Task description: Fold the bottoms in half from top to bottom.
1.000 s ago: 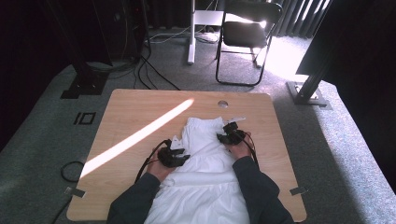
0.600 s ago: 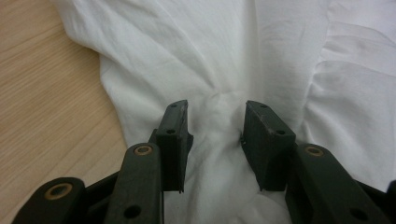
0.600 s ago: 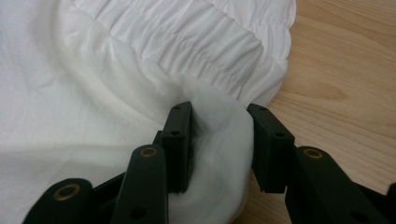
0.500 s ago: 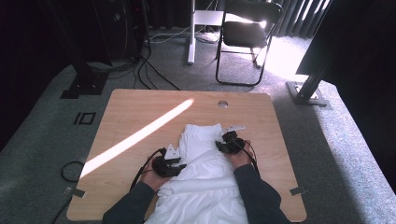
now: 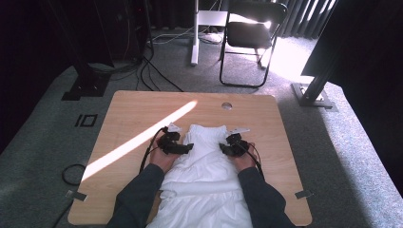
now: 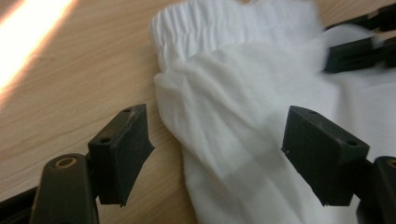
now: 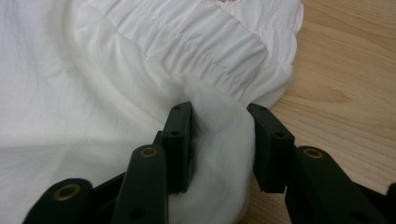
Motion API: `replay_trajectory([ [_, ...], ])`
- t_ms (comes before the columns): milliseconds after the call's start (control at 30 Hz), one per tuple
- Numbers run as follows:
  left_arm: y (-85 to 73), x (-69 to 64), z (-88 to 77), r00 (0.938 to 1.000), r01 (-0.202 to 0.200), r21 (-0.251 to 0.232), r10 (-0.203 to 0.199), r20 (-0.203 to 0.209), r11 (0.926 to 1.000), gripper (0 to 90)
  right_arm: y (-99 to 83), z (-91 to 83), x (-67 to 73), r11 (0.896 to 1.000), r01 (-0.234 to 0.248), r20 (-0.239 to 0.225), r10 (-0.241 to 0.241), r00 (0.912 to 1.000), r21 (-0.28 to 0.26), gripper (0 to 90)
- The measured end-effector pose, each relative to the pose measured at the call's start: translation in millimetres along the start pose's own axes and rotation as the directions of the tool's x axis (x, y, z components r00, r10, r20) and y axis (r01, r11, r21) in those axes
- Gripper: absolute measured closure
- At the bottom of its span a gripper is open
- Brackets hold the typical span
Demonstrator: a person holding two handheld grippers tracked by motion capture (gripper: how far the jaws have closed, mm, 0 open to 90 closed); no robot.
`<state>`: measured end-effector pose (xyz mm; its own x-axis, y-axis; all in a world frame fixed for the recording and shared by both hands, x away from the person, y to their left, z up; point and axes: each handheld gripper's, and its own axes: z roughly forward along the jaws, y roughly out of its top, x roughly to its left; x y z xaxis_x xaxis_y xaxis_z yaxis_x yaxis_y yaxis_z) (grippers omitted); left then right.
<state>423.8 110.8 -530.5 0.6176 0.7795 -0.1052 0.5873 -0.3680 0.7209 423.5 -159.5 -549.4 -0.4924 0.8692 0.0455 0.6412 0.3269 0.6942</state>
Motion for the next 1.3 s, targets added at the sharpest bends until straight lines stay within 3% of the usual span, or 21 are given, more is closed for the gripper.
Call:
replay_trajectory([
  [100,-2.5,2.5,14.0,0.9994,0.004,0.052,-0.002,-0.036,0.9987,23.6,0.0,0.0,-0.3,1.000,0.000,-0.001,0.000,1.0000,0.001,61.7],
  [167,-5.4,3.8,17.8,0.9993,-0.003,0.062,0.005,-0.037,0.9981,24.4,0.9,0.0,-0.9,1.000,-0.002,-0.002,0.002,1.0000,0.006,60.0],
  [333,-6.5,-0.1,18.3,0.9970,-0.064,0.064,0.066,-0.039,0.9959,31.2,1.6,-3.8,-9.6,1.000,-0.027,-0.024,0.027,0.9994,-0.002,42.2],
  [433,-6.3,-3.9,20.4,0.9950,-0.087,0.062,0.090,-0.045,0.9943,32.5,5.8,-8.7,-10.2,1.000,-0.013,0.030,0.013,0.9995,-0.026,29.4],
  [500,-5.5,-5.2,21.1,0.9943,-0.094,0.065,0.097,-0.044,0.9934,33.2,8.6,-6.6,-9.4,1.000,0.000,-0.004,0.000,1.0000,-0.014,22.7],
  [533,-5.2,-5.6,21.5,0.9941,-0.097,0.066,0.100,-0.042,0.9932,33.6,9.1,-3.4,-8.3,1.000,0.002,0.014,-0.002,0.9999,0.002,19.0],
  [667,-2.6,-4.8,21.6,0.9932,-0.109,0.079,0.112,-0.031,0.9908,37.4,7.8,9.4,-11.7,0.999,-0.025,0.013,0.024,0.9996,0.039,16.0],
  [767,0.0,-6.6,22.6,0.9931,-0.109,0.088,0.112,-0.033,0.9901,41.7,9.6,10.6,-8.4,0.999,0.005,0.023,-0.006,0.9997,0.042,22.9],
  [900,6.4,-10.6,27.2,0.9909,-0.130,0.095,0.133,-0.024,0.9870,59.4,16.2,11.1,-3.2,0.999,0.027,0.004,-0.028,0.9996,0.044,53.5],
  [967,13.1,-7.8,31.2,0.9929,-0.115,0.108,0.118,-0.017,0.9874,71.5,20.0,12.7,-1.8,0.999,0.027,0.002,-0.027,0.9996,0.048,66.6],
  [1033,18.9,-7.8,35.1,0.9913,-0.128,0.121,0.131,-0.016,0.9844,81.4,25.6,15.3,-3.3,0.998,0.012,-0.006,-0.011,0.9999,0.064,77.3],
  [1100,24.1,-6.7,37.6,0.9900,-0.137,0.138,0.140,-0.016,0.9810,84.3,30.3,18.7,-7.7,0.998,-0.006,-0.025,0.007,0.9997,0.069,80.2],
  [1167,29.1,-0.4,37.6,0.9916,-0.122,0.137,0.126,-0.028,0.9831,85.1,34.9,20.6,-14.1,0.997,-0.037,-0.039,0.040,0.9984,0.066,81.4],
  [1233,35.9,7.5,31.2,0.9950,-0.094,0.099,0.097,-0.025,0.9907,85.4,40.7,16.3,-20.1,0.997,-0.064,-0.056,0.066,0.9963,0.031,81.7],
  [1300,47.2,11.4,20.8,0.9941,-0.100,0.047,0.101,-0.039,0.9939,85.5,50.2,6.9,-23.1,0.999,-0.054,-0.063,0.053,0.9966,-0.008,81.7],
])
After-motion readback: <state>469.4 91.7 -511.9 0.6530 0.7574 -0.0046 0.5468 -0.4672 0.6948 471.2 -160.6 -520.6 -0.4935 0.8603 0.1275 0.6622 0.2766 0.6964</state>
